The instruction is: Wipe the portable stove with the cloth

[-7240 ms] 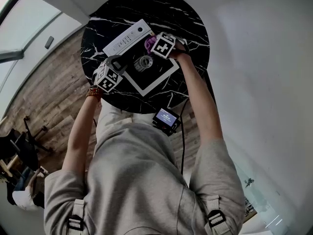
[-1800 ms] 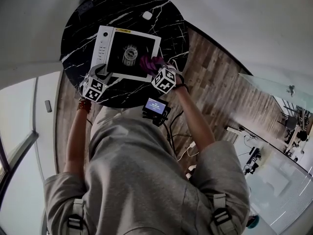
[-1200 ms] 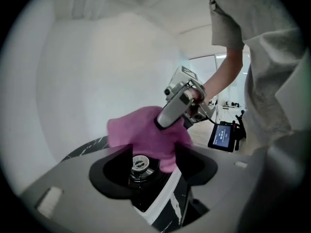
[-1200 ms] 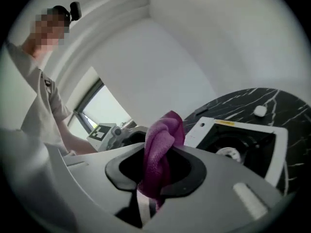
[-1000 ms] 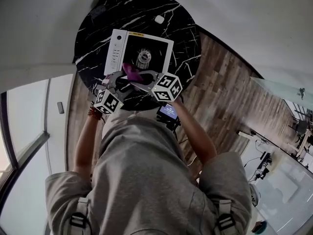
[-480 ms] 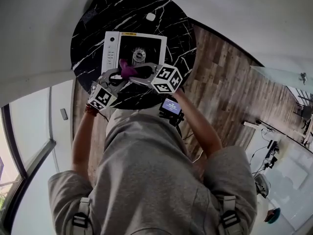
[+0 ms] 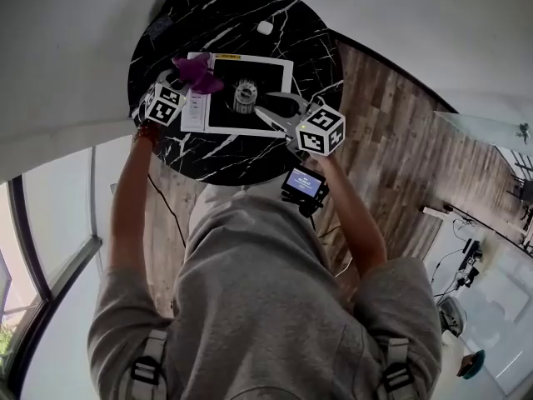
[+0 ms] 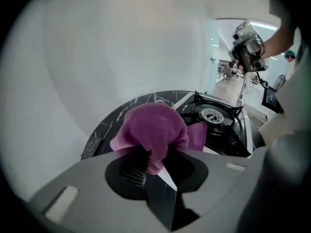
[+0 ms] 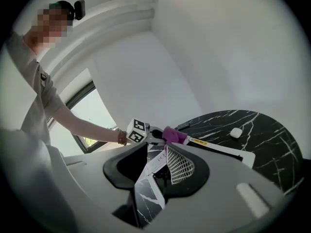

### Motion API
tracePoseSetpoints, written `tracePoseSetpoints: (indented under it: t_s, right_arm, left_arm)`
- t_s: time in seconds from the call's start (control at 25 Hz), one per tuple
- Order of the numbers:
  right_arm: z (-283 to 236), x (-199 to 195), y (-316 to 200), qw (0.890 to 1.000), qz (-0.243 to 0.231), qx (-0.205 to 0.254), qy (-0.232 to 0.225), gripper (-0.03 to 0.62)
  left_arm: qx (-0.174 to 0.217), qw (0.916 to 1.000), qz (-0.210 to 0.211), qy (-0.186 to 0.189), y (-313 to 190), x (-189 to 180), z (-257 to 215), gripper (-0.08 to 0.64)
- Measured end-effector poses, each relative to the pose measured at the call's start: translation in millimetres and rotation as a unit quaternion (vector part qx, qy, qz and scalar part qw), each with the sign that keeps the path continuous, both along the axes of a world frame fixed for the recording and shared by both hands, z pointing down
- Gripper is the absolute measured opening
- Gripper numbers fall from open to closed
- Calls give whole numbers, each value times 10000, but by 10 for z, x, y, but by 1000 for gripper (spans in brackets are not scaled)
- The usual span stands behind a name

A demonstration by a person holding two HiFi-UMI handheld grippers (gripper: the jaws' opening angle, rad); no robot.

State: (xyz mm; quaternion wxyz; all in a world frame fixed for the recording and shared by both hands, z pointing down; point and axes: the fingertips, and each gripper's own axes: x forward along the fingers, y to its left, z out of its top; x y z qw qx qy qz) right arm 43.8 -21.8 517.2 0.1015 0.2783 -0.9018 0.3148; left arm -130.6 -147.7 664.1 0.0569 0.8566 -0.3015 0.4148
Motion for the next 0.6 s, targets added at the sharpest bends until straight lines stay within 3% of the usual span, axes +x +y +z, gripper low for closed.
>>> tracePoseSetpoints:
  t_s: [0.16,0.4,0.6]
  right_arm:
    - [11,27,69,9999,-55,52,133,135]
    - [97,52,176,9999,-7,-77,90,127]
    - [105,50,178,9999,-51,-90,13,123]
  left_arm:
    - [-152,9998,-64,-95,50,112,162,83]
    - [-127,9957,782,-478,577,257,181,83]
    - [-243,9932,1038,-464,1134,200,192,83]
